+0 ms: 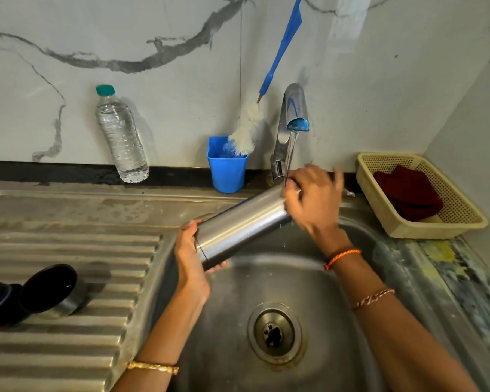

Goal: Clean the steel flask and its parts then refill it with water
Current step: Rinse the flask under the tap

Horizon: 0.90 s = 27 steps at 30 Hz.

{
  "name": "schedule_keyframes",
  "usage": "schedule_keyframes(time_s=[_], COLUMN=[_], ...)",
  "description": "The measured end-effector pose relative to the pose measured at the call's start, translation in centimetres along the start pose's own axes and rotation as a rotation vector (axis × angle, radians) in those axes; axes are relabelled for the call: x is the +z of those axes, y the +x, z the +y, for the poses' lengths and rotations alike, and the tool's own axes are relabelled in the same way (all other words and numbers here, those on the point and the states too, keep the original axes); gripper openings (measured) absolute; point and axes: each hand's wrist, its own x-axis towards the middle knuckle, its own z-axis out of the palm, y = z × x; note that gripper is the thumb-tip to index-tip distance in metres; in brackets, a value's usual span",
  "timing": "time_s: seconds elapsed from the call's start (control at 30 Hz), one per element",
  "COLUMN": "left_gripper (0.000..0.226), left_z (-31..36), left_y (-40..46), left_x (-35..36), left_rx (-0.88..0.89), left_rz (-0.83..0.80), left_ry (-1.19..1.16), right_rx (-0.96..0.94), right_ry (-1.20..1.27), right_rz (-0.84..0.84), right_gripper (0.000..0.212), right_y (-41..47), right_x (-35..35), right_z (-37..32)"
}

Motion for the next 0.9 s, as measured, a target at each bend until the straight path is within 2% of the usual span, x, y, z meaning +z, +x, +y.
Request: schedule_keyframes(time_s=[0.03,0.07,0.17,0.2,0.23,0.33,0.4,0.43,0.53,0.57,0.6,0.63,0.73,0.77,0.8,0.9], left_gripper=[0.022,0.022,0.025,0.026,0.025,0.022,0.022,0.024,0.034,0.034,0.032,0.029,0.025,0.025,0.026,0.033], left_z=[0.1,0.0,-0.6,-0.6,-0.6,0.0,0.0,-0.1,-0.8,-0.9,-0.8,-0.5,0.2,0.2,-0.1,-0.9], left_y=[-0.1,-0.4,-1.2,-1.4,-1.3,-0.6,-0.7,-0.9,-1.3,-1.2,-0.9,-0.4,0.3,0.2,0.0,-0.8], left_x=[0.3,0.8,2.2,2.2,2.0,0.9,1.1,1.5,2.2,2.0,1.6,1.2,0.5,0.8,1.3,2.6], left_rx=[-0.029,-0.068,-0.176,-0.172,-0.15,-0.075,-0.089,-0.111,-0.204,-0.218,-0.211,-0.189,-0.146,-0.168,-0.199,-0.308], left_rz=[-0.008,-0.018,-0.052,-0.055,-0.042,0.0,-0.022,-0.042,-0.098,-0.1,-0.088,-0.068,-0.048,-0.057,-0.067,-0.096], left_ry=[-0.009,-0.017,-0.058,-0.057,-0.053,-0.049,-0.056,-0.073,-0.134,-0.139,-0.132,-0.128,-0.112,-0.119,-0.125,-0.181], right_rx=[-0.022,-0.121,-0.645,-0.714,-0.689,-0.322,-0.278,-0.373,-0.877,-0.933,-0.878,-0.74,-0.24,-0.188,-0.225,-0.678], right_ry=[-0.045,-0.078,-0.091,-0.084,-0.089,-0.068,-0.115,-0.124,-0.137,-0.148,-0.141,-0.129,-0.122,-0.143,-0.148,-0.116], right_rz=[0.018,0.01,-0.101,-0.097,-0.063,0.059,0.101,0.067,-0.096,-0.085,-0.04,0.004,0.113,0.128,0.093,-0.04], right_gripper=[0.045,0.044,0.042,0.042,0.041,0.039,0.042,0.044,0.052,0.053,0.05,0.046,0.044,0.045,0.044,0.041], right_y=[-0.6,-1.5,-3.4,-2.6,-1.5,1.2,0.2,-0.9,-4.0,-3.2,-1.9,-0.3,2.0,1.4,0.3,-3.5], right_x=[0.5,1.2,1.9,1.6,1.3,-0.6,0.1,0.9,2.2,1.8,1.4,0.8,-0.9,-0.5,0.2,1.8], right_z=[-1.1,-2.7,-5.5,-4.9,-3.7,-0.4,-1.0,-2.4,-5.5,-5.2,-4.3,-3.2,-1.3,-1.8,-3.1,-6.2])
